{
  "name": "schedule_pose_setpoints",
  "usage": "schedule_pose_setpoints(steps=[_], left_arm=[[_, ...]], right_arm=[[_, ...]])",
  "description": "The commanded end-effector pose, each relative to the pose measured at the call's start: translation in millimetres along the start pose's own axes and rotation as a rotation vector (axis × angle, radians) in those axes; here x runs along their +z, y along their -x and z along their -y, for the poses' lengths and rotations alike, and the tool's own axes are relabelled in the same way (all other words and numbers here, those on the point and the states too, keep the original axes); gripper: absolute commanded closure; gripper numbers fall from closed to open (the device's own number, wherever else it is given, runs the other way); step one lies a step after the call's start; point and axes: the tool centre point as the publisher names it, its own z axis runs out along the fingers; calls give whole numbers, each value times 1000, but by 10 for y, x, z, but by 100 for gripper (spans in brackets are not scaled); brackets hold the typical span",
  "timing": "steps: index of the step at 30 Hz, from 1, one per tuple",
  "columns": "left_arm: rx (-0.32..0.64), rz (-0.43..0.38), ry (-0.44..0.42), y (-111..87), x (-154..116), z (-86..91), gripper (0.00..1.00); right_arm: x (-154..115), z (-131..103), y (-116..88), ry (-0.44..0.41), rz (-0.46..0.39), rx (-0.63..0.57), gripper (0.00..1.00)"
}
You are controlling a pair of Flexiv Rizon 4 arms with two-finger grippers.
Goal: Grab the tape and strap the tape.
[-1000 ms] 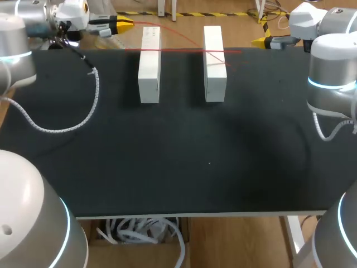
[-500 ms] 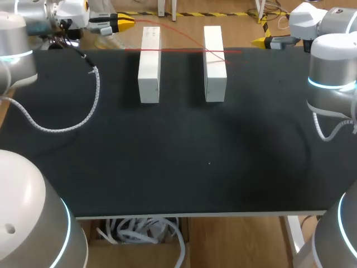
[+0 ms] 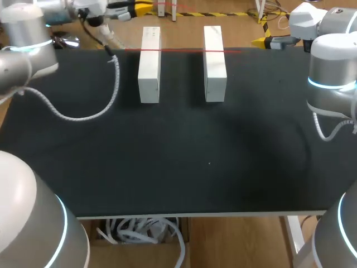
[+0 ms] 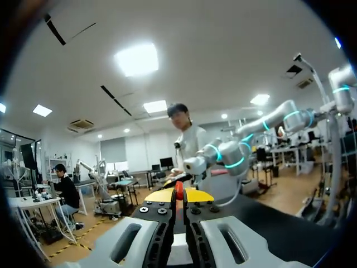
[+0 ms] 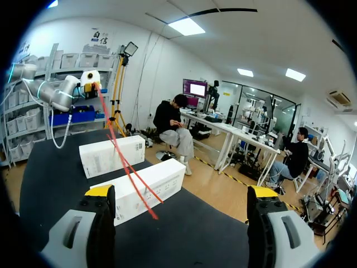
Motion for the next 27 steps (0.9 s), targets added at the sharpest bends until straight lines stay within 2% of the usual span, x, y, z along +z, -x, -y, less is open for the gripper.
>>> schedule_pose_setpoints(steps=[1,4,14,15,21,27], left_arm=[[-39,-78,-100,286,48,-133,100],[-74,-33,-105,248,64,-120,100],[-40,-28,-119,176,208,-95,100],[-34,-35,-140,176,234,-74,100],[-71,-28,-117,134,350,-76,100],[-95,-18,-139,34,447,-111,100]], right_arm=[[-7,0,-2,0,0,0,0],[-7,0,-2,0,0,0,0],[-7,0,-2,0,0,0,0],[-7,0,-2,0,0,0,0],[-7,0,-2,0,0,0,0],[-7,0,-2,0,0,0,0]])
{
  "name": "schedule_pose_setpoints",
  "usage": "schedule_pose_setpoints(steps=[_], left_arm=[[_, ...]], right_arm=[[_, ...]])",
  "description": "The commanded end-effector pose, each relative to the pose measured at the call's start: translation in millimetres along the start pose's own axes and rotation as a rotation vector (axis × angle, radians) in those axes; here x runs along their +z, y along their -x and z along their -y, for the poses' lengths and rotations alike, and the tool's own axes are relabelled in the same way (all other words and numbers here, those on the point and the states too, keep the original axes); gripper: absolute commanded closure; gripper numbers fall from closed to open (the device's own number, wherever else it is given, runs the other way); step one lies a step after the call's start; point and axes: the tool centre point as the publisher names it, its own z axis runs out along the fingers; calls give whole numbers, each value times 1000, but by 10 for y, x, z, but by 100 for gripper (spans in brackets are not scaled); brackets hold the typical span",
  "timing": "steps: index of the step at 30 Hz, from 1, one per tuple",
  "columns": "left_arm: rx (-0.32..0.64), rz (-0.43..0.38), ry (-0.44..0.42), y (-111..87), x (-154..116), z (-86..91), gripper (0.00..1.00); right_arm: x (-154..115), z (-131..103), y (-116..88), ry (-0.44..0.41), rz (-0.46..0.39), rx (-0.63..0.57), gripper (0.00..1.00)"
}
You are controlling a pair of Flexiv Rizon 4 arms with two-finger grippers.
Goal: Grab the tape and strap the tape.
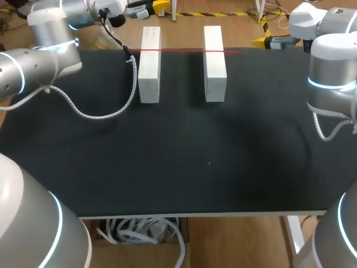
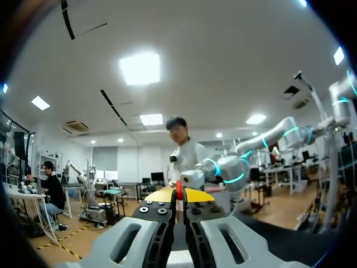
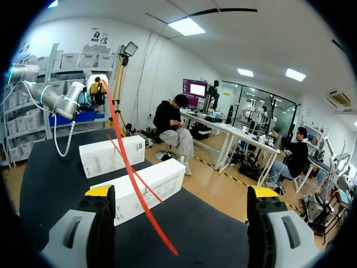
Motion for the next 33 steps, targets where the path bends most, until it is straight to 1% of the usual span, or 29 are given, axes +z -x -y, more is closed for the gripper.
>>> schedule_pose_setpoints(steps=[1,8,15,18,22,25,29,33], left_arm=[[-2,36,-9,-106,75,-29,100],[12,109,5,-157,101,-44,100],[6,124,6,-174,140,-69,100],[-1,116,8,-163,149,-74,100],[-11,64,11,-144,166,-76,100],[-16,47,13,-136,179,-76,100],[-9,11,8,-134,189,-70,100],[3,-7,6,-128,204,-59,100]], right_arm=[[-7,0,-2,0,0,1,0],[-7,0,-2,0,0,1,0],[-7,0,-2,0,0,1,0],[-7,0,-2,0,0,1,0],[-7,0,-2,0,0,1,0],[-7,0,-2,0,0,1,0],[-7,0,-2,0,0,1,0],[-7,0,-2,0,0,1,0]])
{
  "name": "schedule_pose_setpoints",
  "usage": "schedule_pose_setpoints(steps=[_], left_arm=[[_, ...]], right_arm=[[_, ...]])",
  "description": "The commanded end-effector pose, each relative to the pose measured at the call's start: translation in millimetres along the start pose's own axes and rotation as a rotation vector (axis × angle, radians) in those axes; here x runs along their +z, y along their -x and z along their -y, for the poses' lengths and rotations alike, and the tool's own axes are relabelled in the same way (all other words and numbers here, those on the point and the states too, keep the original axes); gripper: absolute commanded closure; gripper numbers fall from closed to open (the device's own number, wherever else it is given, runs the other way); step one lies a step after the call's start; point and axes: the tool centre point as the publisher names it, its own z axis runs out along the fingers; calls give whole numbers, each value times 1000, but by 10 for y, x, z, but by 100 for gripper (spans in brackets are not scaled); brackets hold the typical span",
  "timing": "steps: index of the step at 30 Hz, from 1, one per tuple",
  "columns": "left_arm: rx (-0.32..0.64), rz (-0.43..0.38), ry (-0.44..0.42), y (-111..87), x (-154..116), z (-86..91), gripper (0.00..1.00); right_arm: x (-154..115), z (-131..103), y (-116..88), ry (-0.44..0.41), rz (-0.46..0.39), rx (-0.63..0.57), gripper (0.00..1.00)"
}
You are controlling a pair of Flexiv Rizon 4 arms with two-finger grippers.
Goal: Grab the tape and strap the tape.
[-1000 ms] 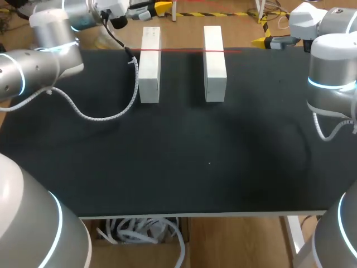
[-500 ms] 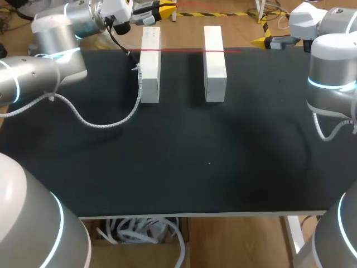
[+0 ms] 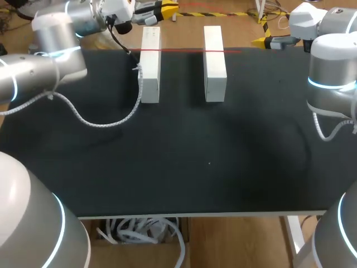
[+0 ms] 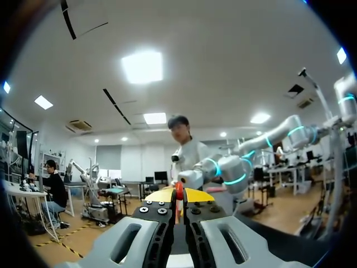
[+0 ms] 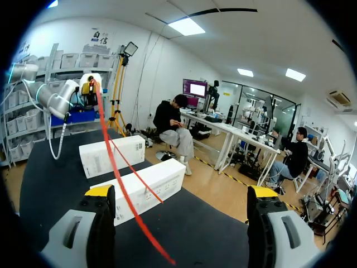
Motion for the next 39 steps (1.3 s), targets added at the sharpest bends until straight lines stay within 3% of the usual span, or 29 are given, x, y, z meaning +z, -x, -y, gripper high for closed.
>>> schedule_pose_setpoints(steps=[1,20,21,24,25,27,28,35,39], left_arm=[[2,-41,-6,87,-10,-24,100],[18,-53,19,76,-31,5,100],[18,-53,19,76,-31,5,100],[18,-53,19,76,-31,5,100],[18,-53,19,76,-31,5,100],[18,-53,19,76,-31,5,100],[18,-53,19,76,-31,5,100],[18,-53,19,76,-31,5,100],[18,-53,19,76,-31,5,100]], right_arm=[[-7,0,-1,0,0,0,0],[-7,0,-1,0,0,0,0],[39,-79,52,4,36,19,0],[90,-244,182,-60,83,289,0],[98,-286,227,-105,110,426,0],[99,-304,309,-272,168,795,0],[95,-292,318,-307,170,899,0],[-34,-333,95,-360,134,1227,0],[-161,-360,-161,-256,6,1332,0]])
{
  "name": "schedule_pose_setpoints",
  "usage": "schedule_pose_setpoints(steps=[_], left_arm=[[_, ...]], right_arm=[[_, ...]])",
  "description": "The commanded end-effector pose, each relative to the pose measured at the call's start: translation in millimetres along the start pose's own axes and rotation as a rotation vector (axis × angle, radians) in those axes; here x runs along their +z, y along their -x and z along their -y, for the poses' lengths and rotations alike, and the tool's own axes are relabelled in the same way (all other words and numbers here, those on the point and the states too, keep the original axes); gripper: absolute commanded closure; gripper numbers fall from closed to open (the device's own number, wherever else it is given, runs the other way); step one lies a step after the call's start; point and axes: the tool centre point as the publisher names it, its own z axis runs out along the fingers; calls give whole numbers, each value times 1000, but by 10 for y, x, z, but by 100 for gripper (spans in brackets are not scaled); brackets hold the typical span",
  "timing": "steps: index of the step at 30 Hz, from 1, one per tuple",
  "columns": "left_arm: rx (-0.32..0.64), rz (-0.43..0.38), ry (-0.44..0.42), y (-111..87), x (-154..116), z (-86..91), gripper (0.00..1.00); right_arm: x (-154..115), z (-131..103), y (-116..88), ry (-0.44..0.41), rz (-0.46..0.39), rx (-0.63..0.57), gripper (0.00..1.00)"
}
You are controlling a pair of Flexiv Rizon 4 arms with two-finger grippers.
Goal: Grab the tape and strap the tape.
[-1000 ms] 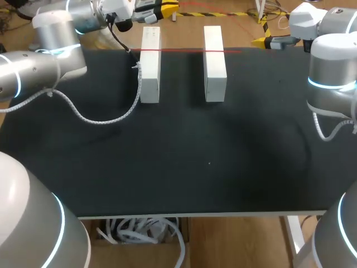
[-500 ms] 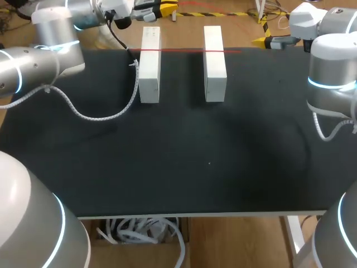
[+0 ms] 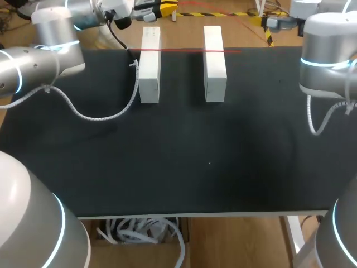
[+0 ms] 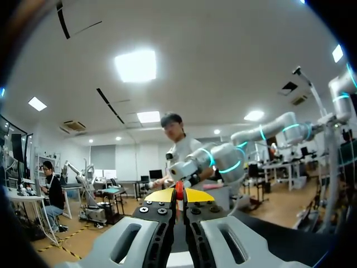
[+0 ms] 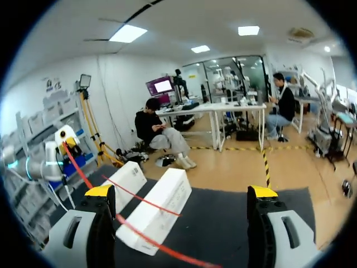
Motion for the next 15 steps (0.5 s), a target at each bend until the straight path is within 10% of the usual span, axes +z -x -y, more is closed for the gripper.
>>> schedule_pose_setpoints(steps=[1,15], left_arm=[[-1,-1,1,2,-1,3,100],[-1,-1,1,2,-1,3,100]], right_arm=[[-259,58,-229,-254,-33,836,0],[-395,206,-286,-275,4,512,0]])
